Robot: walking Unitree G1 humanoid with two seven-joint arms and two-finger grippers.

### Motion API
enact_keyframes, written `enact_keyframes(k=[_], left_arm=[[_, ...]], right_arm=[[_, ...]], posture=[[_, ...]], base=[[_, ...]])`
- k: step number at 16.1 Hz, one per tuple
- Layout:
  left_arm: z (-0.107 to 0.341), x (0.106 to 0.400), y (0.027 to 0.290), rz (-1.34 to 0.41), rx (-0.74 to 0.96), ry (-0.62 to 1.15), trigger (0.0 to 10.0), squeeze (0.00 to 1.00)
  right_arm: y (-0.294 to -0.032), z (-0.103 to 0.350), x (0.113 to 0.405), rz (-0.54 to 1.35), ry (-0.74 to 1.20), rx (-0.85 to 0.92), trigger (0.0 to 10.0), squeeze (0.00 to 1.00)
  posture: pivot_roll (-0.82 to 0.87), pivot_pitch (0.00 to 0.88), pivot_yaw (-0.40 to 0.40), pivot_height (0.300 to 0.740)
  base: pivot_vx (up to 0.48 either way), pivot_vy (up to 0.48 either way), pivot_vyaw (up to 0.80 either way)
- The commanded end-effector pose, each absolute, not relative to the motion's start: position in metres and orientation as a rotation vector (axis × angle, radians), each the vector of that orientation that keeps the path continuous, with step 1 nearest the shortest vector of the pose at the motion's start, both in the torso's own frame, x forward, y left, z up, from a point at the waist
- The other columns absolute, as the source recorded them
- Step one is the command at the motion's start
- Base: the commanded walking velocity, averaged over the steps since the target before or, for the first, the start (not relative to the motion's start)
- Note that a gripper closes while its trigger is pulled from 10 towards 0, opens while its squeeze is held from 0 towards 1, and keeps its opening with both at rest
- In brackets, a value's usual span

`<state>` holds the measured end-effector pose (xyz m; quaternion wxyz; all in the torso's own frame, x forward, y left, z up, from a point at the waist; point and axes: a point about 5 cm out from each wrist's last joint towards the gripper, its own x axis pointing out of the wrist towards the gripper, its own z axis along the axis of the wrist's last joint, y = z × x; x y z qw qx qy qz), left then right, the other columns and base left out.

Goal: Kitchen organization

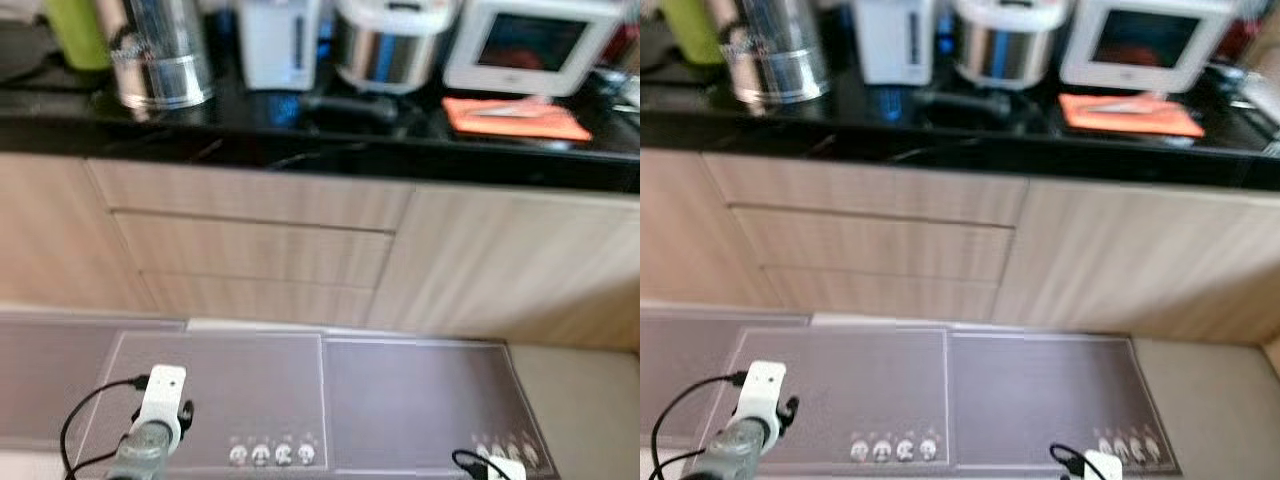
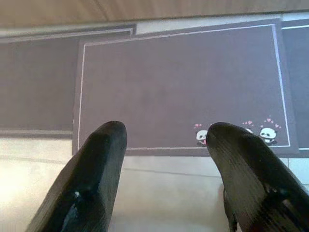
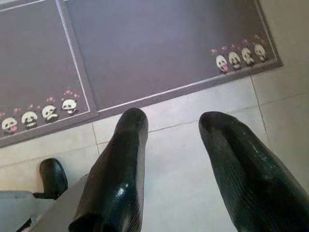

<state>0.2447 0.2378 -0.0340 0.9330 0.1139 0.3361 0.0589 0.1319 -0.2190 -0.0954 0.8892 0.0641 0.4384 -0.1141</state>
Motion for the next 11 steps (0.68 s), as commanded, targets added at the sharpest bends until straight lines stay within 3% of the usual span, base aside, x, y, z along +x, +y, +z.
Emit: enact_keyframes(k=[1, 3, 11], left_arm=[[-0.0395, 0.2376, 0.2383, 0.104, 0.246, 0.724, 10.0, 0.0], [-0.0394, 0.2376, 0.239, 0.103, 0.248, 0.725, 10.0, 0.0], [-0.0397, 0.2374, 0.2383, 0.089, 0.249, 0.729, 10.0, 0.0]], right_arm=[[-0.221, -0.0946, 0.1326, -0.236, 0.906, 0.127, 10.0, 0.0], [-0.2205, -0.0944, 0.1332, -0.242, 0.9, 0.139, 10.0, 0.0], [-0.2215, -0.0939, 0.1341, -0.245, 0.893, 0.162, 10.0, 0.0]], posture=[[0.08, 0.044, -0.066, 0.74], [0.08, 0.046, -0.063, 0.74], [0.07, 0.049, -0.068, 0.74]], base=[[0.0, 0.0, 0.8], [0.0, 0.0, 0.55], [0.0, 0.0, 0.0]])
